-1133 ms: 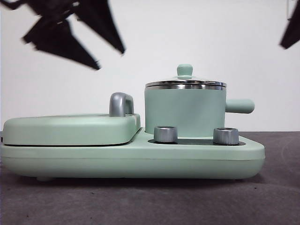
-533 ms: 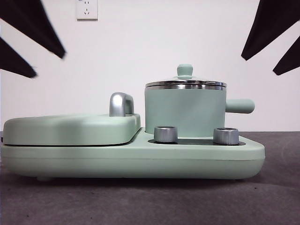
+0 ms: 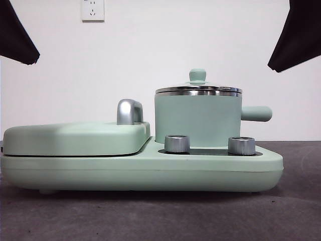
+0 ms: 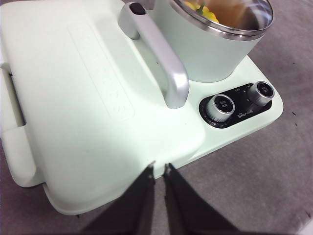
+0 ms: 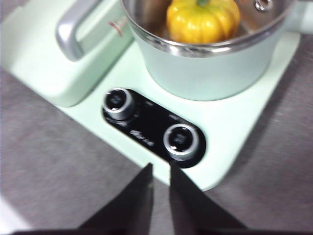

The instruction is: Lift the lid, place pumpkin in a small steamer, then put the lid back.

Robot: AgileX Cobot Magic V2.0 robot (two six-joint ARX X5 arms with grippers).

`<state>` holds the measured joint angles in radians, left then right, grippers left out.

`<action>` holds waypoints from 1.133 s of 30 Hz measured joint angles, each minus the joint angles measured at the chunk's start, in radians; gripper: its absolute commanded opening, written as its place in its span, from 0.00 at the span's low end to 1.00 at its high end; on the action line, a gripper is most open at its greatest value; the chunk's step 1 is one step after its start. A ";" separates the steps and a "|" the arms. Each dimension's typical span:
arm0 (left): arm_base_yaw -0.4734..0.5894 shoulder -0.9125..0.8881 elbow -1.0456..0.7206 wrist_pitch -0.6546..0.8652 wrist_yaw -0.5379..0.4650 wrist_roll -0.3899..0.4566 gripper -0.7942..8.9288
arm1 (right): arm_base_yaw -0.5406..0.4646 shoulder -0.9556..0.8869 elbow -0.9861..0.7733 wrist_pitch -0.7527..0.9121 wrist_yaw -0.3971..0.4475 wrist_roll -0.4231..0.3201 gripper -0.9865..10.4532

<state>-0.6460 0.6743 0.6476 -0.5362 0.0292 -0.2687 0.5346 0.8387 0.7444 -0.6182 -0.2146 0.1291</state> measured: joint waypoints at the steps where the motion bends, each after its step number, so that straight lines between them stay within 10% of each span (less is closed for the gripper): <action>1: 0.000 -0.002 0.000 -0.006 0.000 0.002 0.09 | 0.000 -0.001 0.000 -0.009 -0.025 0.003 0.10; 21: 0.021 -0.115 -0.028 0.014 -0.014 0.100 0.09 | 0.001 -0.010 0.000 -0.013 -0.072 0.007 0.10; 34: 0.523 -0.533 -0.497 0.345 -0.034 0.267 0.09 | 0.001 -0.010 0.000 -0.013 -0.072 0.007 0.10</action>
<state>-0.1226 0.1417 0.1505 -0.1909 -0.0051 -0.0017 0.5354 0.8291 0.7444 -0.6312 -0.2871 0.1360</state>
